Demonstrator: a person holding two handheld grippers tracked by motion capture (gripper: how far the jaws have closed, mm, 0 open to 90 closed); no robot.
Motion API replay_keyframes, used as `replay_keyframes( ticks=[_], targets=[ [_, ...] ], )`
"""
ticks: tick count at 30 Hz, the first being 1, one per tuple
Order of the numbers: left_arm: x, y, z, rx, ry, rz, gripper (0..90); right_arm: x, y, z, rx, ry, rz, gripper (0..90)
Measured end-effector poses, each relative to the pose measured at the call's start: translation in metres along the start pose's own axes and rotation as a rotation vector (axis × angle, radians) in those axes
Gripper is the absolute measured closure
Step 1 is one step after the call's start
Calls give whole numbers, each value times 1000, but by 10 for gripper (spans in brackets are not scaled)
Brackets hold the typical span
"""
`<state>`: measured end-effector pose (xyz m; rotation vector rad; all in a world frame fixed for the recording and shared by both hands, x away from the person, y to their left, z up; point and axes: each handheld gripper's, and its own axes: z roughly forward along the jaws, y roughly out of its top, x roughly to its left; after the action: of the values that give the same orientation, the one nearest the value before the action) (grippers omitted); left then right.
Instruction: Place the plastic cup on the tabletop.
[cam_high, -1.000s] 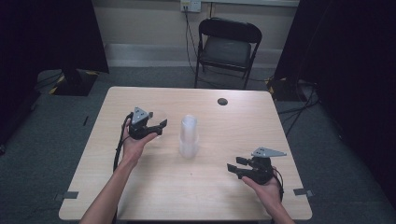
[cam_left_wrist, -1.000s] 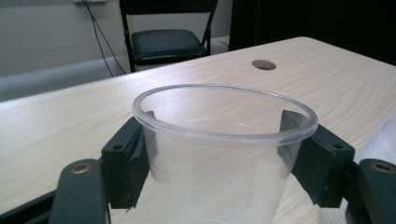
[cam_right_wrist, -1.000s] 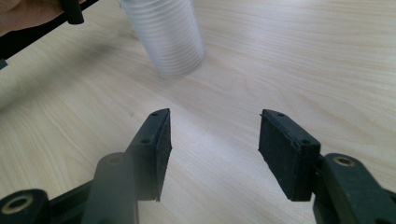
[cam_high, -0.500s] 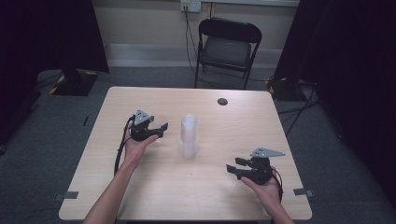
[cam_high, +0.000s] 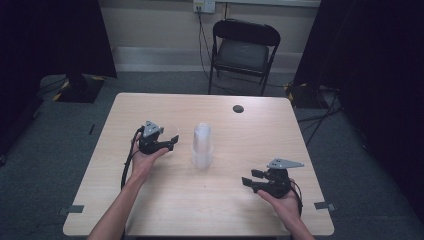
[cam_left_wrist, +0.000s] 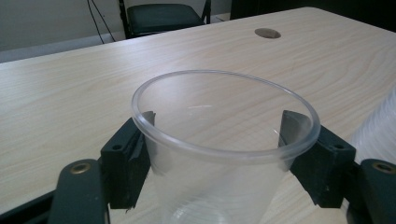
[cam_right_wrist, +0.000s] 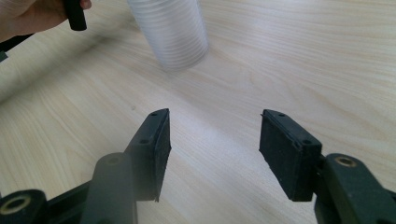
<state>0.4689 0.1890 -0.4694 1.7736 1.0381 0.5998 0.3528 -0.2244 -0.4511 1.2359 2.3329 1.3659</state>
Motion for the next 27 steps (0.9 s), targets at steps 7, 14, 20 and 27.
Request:
replay_keyframes(
  ticks=[7, 14, 20, 27],
  targets=[
    [-1, -2, -5, 41, -7, 24, 280, 1, 0, 0, -4, 1, 0, 434],
    [-4, -7, -2, 105, -33, 29, 242, 1, 0, 1, -1, 3, -4, 434],
    [-4, -13, -1, 107, -34, 13, 164, 1, 0, 0, -2, 1, 0, 434],
    [-1, -17, -7, 116, -21, -2, 157, 1, 0, 0, -5, -1, -1, 432]
  ],
)
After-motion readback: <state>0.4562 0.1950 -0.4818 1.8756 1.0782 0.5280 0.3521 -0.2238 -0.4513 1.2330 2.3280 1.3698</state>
